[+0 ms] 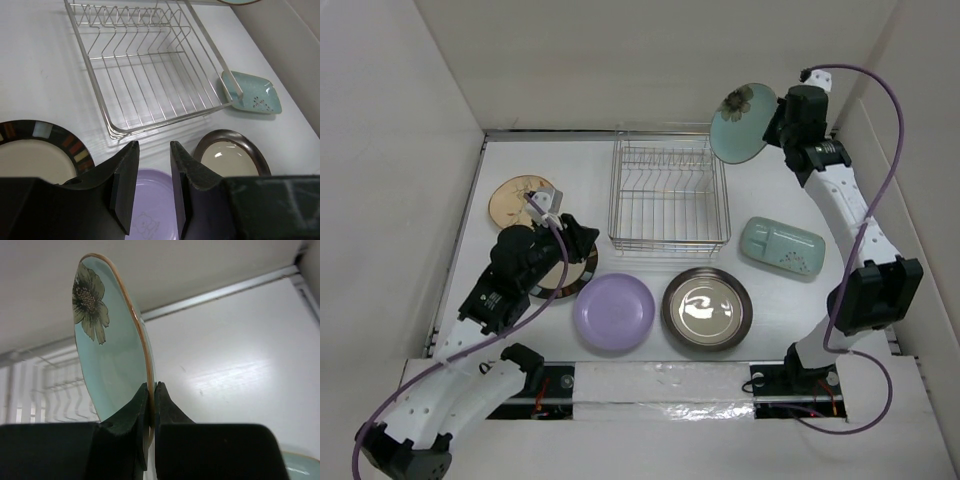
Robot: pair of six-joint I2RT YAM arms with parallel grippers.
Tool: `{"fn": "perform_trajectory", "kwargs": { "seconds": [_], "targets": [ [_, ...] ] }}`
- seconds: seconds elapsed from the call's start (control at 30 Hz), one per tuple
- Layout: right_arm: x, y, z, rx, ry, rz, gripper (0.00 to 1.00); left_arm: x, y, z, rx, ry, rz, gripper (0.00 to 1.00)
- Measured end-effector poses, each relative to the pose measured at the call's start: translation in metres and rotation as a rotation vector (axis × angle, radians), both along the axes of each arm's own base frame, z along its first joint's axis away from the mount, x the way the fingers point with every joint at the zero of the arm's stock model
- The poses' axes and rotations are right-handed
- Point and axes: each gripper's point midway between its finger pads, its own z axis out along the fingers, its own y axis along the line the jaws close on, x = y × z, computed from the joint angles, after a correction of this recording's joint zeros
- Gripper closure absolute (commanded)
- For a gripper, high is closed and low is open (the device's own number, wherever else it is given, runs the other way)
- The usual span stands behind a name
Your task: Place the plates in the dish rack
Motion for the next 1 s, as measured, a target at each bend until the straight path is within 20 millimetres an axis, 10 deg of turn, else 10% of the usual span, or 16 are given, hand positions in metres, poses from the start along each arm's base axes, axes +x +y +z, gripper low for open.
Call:
{"fn": "perform_trajectory", "kwargs": {
  "seconds": [0.3, 0.83, 1.0],
  "targets": [
    [0.011, 0.007, -0.02, -0.238, 0.168, -0.119, 1.0, 0.022, 0.013, -0.032, 0.079, 0.092, 0.126, 1.0],
    [0.035, 0.064, -0.059, -0.424, 0.269, -0.079, 1.0, 0.035, 0.015, -0.078, 0.183, 0.231, 0.166, 1.0],
    [0.037, 0.064, -0.044, -0.472, 0.25, -0.098, 1.0, 0.035, 0.015, -0.078, 0.182, 0.231, 0.163, 1.0]
  ]
}}
